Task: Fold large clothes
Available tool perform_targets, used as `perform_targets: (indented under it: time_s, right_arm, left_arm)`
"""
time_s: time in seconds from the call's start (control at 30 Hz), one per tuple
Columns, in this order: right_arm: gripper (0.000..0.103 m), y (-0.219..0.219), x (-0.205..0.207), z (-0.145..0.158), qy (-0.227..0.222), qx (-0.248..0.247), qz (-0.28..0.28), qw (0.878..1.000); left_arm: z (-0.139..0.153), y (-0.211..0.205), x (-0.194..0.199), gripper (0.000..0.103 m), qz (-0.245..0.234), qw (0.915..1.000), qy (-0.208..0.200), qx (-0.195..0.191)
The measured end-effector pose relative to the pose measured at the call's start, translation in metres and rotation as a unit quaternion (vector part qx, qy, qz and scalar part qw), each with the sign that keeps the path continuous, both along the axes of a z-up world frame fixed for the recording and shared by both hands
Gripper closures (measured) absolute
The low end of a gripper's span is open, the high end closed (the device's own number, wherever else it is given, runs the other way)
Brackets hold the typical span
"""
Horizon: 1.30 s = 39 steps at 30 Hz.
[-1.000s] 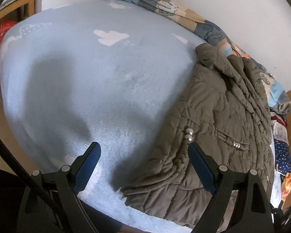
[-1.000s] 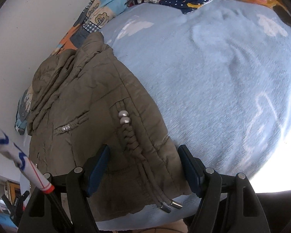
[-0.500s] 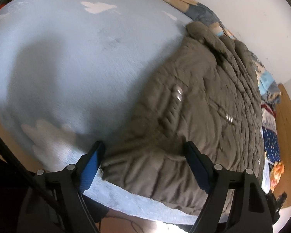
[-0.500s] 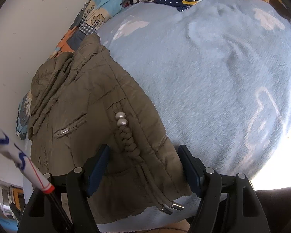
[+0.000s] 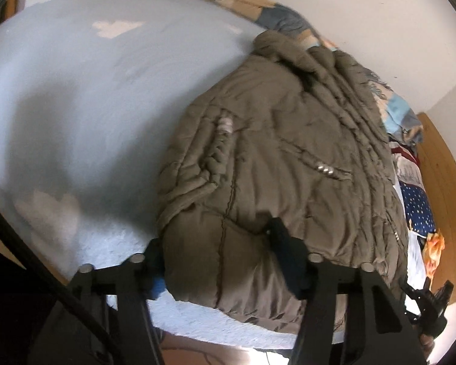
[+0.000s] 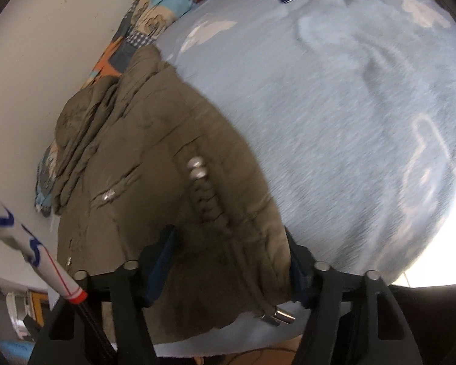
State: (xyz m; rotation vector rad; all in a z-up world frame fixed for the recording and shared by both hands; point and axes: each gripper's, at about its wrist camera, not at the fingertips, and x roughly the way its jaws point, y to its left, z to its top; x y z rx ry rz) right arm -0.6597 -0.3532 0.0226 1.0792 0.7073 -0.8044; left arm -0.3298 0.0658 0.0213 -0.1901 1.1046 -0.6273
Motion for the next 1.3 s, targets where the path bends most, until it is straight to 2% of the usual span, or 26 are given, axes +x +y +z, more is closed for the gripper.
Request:
perform_targets:
  time_s: [0.07,0.17,0.27,0.33,0.4,0.43,0.57,0.63,0.7,0.73,0.77,0.83,0.87,0.93,1.03,1.17,1.27,1.3]
  right_arm:
    - [0.058,0.004,0.001,0.003,-0.014,-0.002,0.008,1.000]
    - [0.063,0.009,0.000,0.010,-0.029,-0.012,0.019,0.999]
    - [0.063,0.008,-0.003,0.006,-0.013,-0.015,0.004,1.000]
    - [0.059,0.005,-0.005,0.003,-0.005,-0.011,-0.007,1.000]
    - [0.055,0.003,-0.006,0.001,-0.001,-0.007,-0.017,1.000]
    - [0.050,0.002,-0.006,0.000,0.001,-0.005,-0.021,1.000]
    - [0.042,-0.004,-0.007,-0.010,-0.012,0.019,-0.033,0.999]
    - [0.044,-0.004,-0.002,-0.012,-0.024,0.028,-0.017,0.999]
    - [0.053,-0.002,0.005,-0.012,-0.041,0.035,0.009,0.998]
    - [0.065,0.000,0.008,-0.010,-0.048,0.034,0.023,0.998]
    - [0.074,0.002,0.010,-0.007,-0.050,0.027,0.031,0.998]
    - [0.080,0.010,0.012,0.007,-0.063,-0.009,0.052,0.997]
    - [0.081,0.014,0.014,0.015,-0.068,-0.028,0.061,0.995]
    - [0.081,0.019,0.017,0.021,-0.064,-0.048,0.067,0.995]
    - [0.076,0.017,0.018,0.012,-0.042,-0.034,0.057,0.997]
    - [0.068,0.012,0.021,0.001,-0.011,-0.022,0.048,0.999]
    - [0.066,0.005,0.020,-0.007,-0.015,-0.002,0.035,0.999]
    - [0.067,0.004,0.017,-0.009,-0.024,0.008,0.028,0.999]
  left_arm:
    - [0.002,-0.001,0.000,0.052,0.004,1.0000,-0.007,0.002]
    - [-0.003,-0.002,0.004,0.052,0.009,0.9999,0.002,0.012]
    - [-0.005,-0.003,0.006,0.049,0.012,0.9998,0.006,0.014]
    - [-0.005,-0.002,0.007,0.044,0.014,0.9998,0.007,0.015]
    - [-0.010,-0.001,0.009,0.030,0.017,0.9996,0.020,0.015]
    - [-0.013,-0.001,0.009,0.025,0.017,0.9994,0.028,0.013]
    - [-0.017,-0.005,0.010,0.022,0.017,0.9993,0.030,0.015]
    - [-0.018,-0.008,0.010,0.021,0.018,0.9993,0.027,0.019]
    - [-0.016,-0.011,0.009,0.021,0.016,0.9994,0.019,0.023]
    - [-0.012,-0.012,0.007,0.028,0.012,0.9996,0.006,0.024]
    - [-0.008,-0.013,0.005,0.040,0.009,0.9996,-0.006,0.026]
    - [0.001,-0.016,-0.001,0.051,-0.002,0.9988,-0.037,0.031]
    - [0.004,-0.018,-0.004,0.056,-0.008,0.9982,-0.048,0.034]
    - [0.007,-0.022,-0.008,0.058,-0.018,0.9967,-0.065,0.044]
    - [0.006,-0.023,-0.008,0.058,-0.020,0.9957,-0.072,0.054]
    - [-0.003,-0.029,-0.005,0.050,-0.017,0.9946,-0.067,0.077]
    - [-0.004,-0.035,-0.006,0.041,-0.019,0.9931,-0.076,0.087]
    - [-0.005,-0.038,-0.007,0.041,-0.021,0.9922,-0.081,0.093]
